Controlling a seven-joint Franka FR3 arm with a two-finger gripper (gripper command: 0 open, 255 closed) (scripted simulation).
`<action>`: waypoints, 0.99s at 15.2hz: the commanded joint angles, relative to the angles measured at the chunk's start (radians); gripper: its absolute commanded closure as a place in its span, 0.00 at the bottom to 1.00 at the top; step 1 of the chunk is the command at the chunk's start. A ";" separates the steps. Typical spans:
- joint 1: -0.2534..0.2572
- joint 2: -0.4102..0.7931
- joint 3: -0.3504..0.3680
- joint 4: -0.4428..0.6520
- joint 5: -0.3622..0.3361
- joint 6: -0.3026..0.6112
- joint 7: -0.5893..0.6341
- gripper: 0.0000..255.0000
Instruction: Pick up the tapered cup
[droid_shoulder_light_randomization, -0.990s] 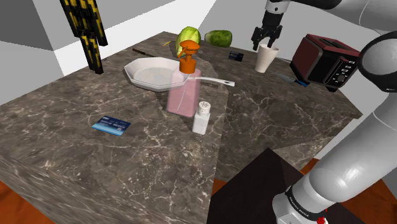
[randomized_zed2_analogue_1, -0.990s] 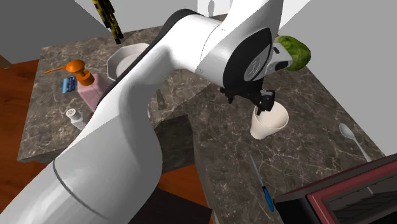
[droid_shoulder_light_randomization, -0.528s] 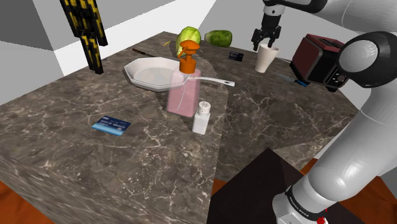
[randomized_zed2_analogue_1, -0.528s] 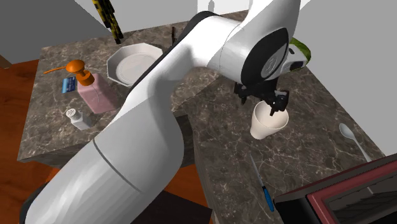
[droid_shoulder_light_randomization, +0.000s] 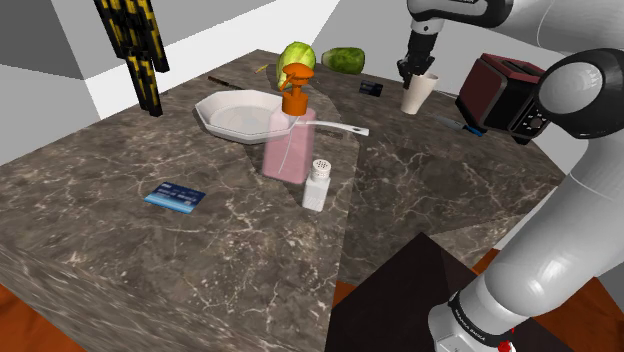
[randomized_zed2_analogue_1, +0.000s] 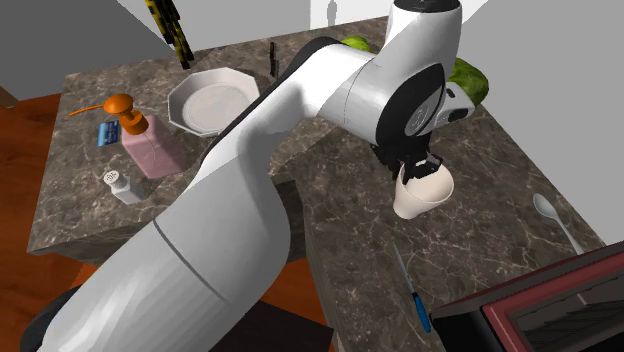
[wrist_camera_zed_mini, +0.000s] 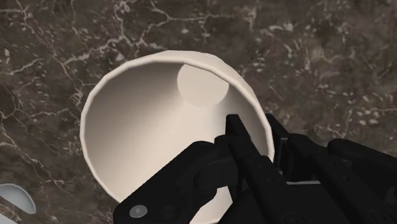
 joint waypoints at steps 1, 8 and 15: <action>0.000 0.000 0.000 -0.001 0.000 0.001 0.000 1.00; -0.001 0.005 -0.001 0.020 0.001 -0.015 -0.004 1.00; -0.006 0.048 -0.003 0.174 0.011 -0.124 -0.026 1.00</action>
